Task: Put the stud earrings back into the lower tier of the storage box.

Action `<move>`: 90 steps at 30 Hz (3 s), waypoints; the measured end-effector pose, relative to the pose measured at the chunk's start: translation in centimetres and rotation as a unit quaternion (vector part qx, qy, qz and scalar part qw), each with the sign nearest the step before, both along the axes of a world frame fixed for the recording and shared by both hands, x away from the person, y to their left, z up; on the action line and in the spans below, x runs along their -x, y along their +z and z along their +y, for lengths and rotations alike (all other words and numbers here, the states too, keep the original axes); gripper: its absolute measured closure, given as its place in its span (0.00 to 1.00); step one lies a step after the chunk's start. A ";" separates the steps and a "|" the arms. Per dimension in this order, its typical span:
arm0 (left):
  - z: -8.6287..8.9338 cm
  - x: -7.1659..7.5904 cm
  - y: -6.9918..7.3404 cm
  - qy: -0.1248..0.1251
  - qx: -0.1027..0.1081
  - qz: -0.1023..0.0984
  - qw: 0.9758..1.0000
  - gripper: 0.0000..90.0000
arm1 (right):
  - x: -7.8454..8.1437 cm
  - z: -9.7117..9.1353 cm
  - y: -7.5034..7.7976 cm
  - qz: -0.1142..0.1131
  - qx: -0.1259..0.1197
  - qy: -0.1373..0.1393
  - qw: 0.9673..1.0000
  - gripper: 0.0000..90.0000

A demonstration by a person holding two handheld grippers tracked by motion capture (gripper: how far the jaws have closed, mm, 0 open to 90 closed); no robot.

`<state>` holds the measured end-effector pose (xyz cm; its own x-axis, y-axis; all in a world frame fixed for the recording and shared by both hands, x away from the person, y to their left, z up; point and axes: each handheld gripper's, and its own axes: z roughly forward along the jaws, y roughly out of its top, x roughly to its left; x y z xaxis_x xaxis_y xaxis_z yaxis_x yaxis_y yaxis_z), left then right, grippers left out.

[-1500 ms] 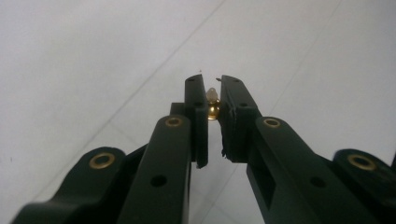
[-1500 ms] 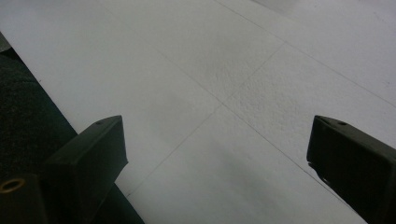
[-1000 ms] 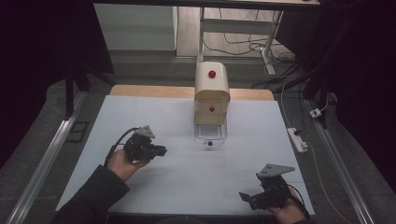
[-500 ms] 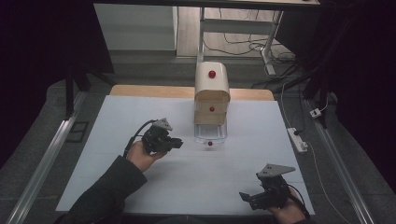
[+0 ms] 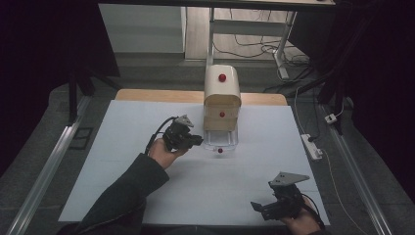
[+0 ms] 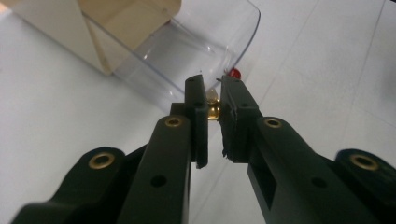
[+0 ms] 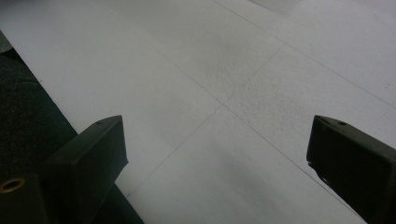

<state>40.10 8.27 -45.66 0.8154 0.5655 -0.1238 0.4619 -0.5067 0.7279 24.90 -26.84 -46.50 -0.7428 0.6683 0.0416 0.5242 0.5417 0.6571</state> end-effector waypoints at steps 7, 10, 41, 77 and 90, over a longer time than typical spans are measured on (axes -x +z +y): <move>-1.8 -1.4 -0.2 -0.005 -0.016 -0.008 1.000 0.90 | 0.0 0.0 0.0 0.000 0.000 0.000 1.000 0.05; -2.7 -1.9 -0.7 -0.007 -0.027 -0.009 1.000 0.90 | 0.0 0.0 0.0 0.000 0.000 0.000 1.000 0.05; 0.6 0.0 0.1 -0.018 0.005 0.017 1.000 0.13 | 0.1 0.0 0.0 -0.001 0.000 -0.002 1.000 0.06; 5.2 4.4 -1.2 -0.031 0.051 0.037 0.998 0.00 | 0.1 -0.2 0.1 -0.004 -0.008 -0.005 1.000 0.03; 7.3 6.9 -0.8 -0.012 0.065 0.034 0.997 0.00 | 0.0 -0.6 0.2 -0.001 -0.031 -0.017 0.999 0.00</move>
